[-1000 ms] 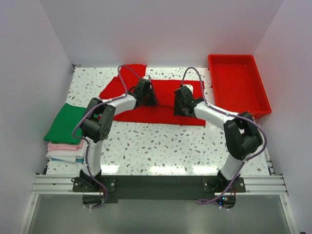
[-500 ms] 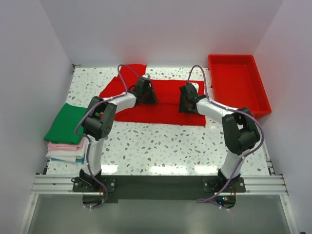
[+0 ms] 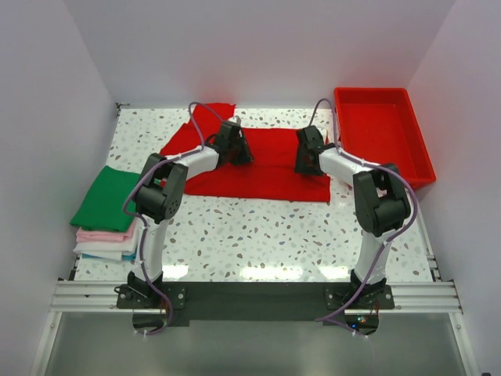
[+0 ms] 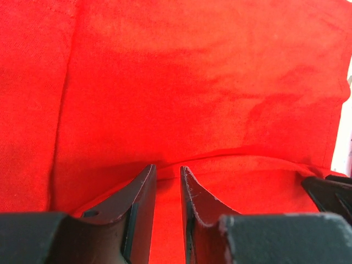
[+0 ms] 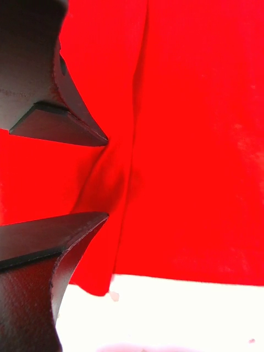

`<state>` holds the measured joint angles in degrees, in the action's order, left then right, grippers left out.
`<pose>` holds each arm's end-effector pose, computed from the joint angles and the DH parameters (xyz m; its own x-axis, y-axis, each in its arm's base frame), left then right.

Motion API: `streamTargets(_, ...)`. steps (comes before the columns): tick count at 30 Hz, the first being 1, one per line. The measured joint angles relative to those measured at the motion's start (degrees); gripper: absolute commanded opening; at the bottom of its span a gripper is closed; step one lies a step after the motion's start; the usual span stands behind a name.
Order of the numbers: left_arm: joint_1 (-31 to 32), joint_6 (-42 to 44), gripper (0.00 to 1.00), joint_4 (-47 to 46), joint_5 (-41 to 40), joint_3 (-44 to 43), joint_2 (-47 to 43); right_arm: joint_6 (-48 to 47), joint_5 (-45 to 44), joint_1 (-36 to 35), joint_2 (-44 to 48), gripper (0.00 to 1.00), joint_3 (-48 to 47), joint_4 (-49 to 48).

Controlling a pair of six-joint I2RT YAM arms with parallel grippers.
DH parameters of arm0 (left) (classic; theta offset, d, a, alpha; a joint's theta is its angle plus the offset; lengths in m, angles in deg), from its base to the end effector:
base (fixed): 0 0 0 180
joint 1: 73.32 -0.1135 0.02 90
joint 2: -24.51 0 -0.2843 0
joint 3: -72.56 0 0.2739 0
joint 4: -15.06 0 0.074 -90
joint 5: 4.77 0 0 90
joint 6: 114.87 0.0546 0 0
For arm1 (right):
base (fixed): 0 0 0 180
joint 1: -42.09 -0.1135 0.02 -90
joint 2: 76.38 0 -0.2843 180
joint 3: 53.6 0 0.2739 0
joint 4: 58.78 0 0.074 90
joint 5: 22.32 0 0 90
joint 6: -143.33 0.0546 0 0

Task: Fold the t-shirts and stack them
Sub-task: Fold the tshirt

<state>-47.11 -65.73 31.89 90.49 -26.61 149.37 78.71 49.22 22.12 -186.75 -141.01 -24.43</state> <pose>0.4679 -0.2359 0.1413 -0.7860 -0.3392 -0.5169 -0.0182 0.8484 -0.5290 0.4186 0.1337 0.1673 -0.7846 0.1475 -0.6022 0.1916 0.9814 -0.0093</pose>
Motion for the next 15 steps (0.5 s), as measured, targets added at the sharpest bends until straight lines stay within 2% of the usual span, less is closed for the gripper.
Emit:
streamTargets(8,-0.42,0.00,0.29,-0.04,0.59,-0.28,0.02,-0.48,-0.59,0.61,0.46,0.55,-0.74,0.90)
streamTargets(15,-0.63,-0.02,0.29,-0.17,1.29,-0.28,0.37,-0.57,-1.49,0.59,5.86,0.57,0.81,1.68)
